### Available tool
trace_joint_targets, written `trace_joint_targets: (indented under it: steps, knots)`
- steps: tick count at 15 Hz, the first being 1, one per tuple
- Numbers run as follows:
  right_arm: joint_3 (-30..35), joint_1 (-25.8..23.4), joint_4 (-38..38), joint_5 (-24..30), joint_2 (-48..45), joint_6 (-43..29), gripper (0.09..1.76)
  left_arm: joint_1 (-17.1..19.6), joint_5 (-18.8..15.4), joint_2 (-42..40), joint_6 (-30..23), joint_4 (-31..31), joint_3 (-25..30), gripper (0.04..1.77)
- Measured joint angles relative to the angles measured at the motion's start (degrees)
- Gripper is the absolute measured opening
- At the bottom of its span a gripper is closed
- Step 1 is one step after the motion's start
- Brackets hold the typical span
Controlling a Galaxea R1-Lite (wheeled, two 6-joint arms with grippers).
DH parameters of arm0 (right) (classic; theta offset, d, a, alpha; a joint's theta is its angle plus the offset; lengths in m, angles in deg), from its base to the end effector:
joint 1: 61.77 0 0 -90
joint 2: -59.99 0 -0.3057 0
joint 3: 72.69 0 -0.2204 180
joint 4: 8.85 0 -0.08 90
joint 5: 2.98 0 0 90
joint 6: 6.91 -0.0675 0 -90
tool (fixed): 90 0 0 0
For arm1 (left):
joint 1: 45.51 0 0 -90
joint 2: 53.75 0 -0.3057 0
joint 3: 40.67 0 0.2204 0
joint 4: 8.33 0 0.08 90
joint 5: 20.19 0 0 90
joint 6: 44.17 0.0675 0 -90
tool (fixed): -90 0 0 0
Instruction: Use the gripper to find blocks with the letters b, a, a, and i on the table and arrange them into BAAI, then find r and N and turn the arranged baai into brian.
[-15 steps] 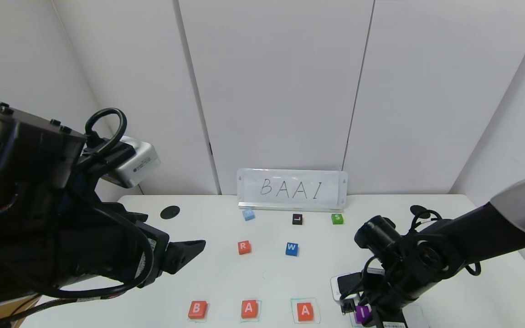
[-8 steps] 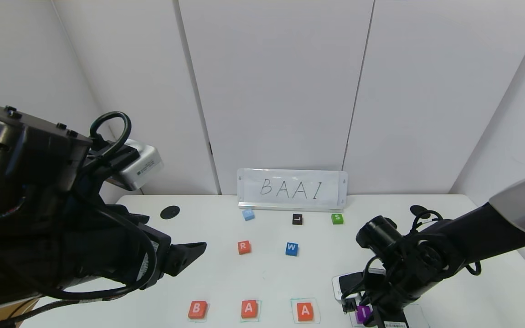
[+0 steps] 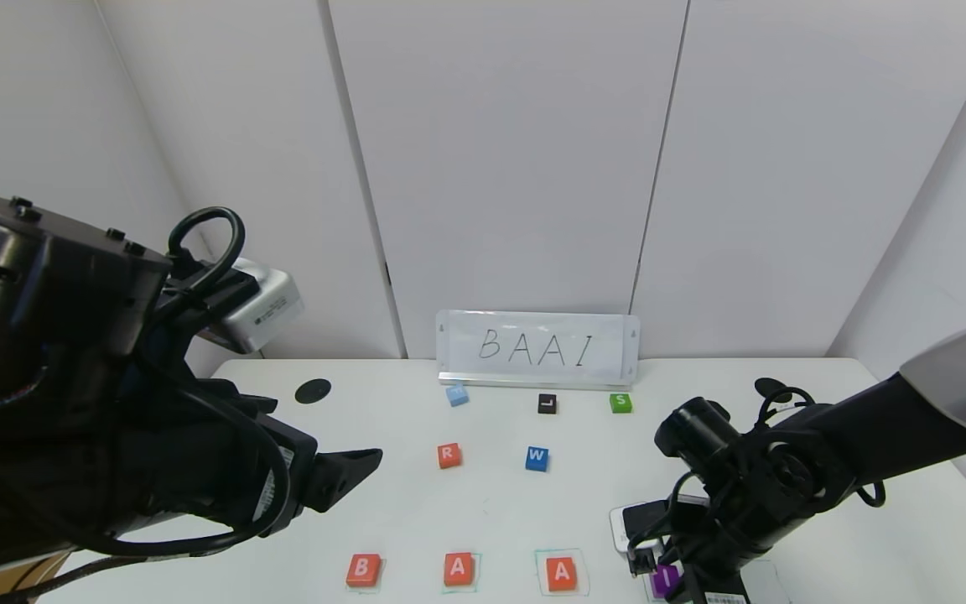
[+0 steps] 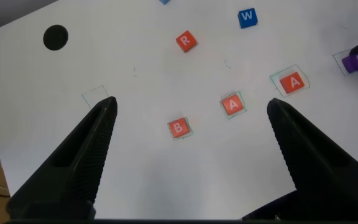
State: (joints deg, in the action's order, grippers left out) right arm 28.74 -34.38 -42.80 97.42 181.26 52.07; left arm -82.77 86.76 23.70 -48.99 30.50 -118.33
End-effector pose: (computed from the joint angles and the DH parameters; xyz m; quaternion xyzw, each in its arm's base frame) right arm 0.3091 0.1739 -0.0306 -0.4451 0.4088 0.5231 0.6010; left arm 0.2244 -0.1459 0.2090 0.1115 0.3011 -0.1539 0.9345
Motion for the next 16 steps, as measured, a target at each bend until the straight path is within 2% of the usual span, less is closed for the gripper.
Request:
trace_joint_targets:
  steps: [9, 12, 16]
  knots:
    - [0.0, 0.2, -0.2, -0.5, 0.0, 0.5, 0.53, -0.3, 0.0, -0.2, 0.0, 0.1, 0.0, 1.72]
    - [0.1, 0.1, -0.3, -0.4, 0.0, 0.4, 0.88, -0.4, 0.0, -0.2, 0.0, 0.1, 0.1, 1.72]
    - [0.2, 0.1, -0.3, -0.5, -0.4, 0.1, 1.21, -0.4, 0.1, -0.3, 0.0, 0.1, 0.1, 1.72]
